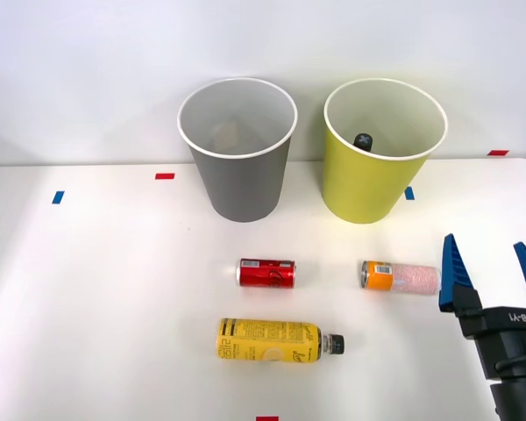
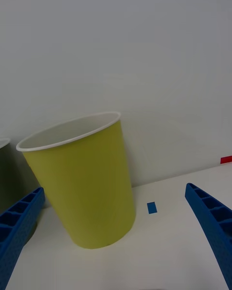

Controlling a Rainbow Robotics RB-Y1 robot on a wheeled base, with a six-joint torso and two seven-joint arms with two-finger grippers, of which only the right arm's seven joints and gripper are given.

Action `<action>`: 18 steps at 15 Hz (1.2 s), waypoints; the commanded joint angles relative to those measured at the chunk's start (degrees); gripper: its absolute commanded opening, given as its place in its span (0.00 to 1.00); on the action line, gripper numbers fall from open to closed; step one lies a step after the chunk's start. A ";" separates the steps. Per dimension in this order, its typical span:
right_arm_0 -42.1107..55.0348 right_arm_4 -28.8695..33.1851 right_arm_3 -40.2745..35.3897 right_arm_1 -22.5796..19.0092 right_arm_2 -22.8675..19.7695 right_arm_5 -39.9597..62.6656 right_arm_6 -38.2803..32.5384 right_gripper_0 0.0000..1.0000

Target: Put cans in the gray bin, plastic bottles in the light green bin

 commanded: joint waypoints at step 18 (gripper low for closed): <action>14.11 5.43 0.00 4.57 3.61 -6.45 8.80 1.00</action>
